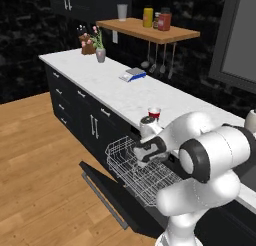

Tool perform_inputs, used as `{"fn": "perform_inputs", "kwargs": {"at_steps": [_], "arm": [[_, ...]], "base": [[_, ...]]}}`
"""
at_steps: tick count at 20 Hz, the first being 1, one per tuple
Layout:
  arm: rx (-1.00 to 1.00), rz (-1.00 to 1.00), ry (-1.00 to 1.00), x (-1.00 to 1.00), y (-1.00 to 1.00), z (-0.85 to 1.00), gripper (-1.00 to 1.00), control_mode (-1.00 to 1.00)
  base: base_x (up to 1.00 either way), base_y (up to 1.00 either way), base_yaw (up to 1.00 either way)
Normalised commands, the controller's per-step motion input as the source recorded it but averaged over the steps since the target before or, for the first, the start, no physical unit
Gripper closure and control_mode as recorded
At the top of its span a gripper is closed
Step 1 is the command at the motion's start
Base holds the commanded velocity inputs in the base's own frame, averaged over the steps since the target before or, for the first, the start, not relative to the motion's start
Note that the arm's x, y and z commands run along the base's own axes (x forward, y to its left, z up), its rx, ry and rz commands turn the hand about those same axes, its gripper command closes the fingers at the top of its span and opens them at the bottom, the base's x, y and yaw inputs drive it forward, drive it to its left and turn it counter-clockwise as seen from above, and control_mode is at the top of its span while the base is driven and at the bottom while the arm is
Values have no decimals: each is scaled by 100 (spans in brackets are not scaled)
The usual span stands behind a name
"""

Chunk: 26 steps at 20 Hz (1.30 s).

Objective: Pick up the cup and bowl from the counter, place them in the dishwasher, and close the dishwasher door.

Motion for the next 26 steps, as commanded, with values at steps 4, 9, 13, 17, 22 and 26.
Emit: {"fn": "perform_inputs", "kwargs": {"at_steps": [4, 9, 13, 17, 22, 26], "arm": [[0, 0, 10, 22, 95, -1, 100, -100], [0, 0, 9, 54, 74, -21, 100, -100], [0, 0, 0, 66, 46, -30, 100, -100], [-1, -3, 0, 74, 20, -34, 100, -100], [-3, -8, 0, 74, 0, -38, 100, -100], [-3, -10, 0, 63, 0, -47, 100, -100]], "base": [[0, 0, 0], [0, 0, 0], [0, 0, 0], [0, 0, 0], [0, 0, 0], [0, 0, 0]]}}
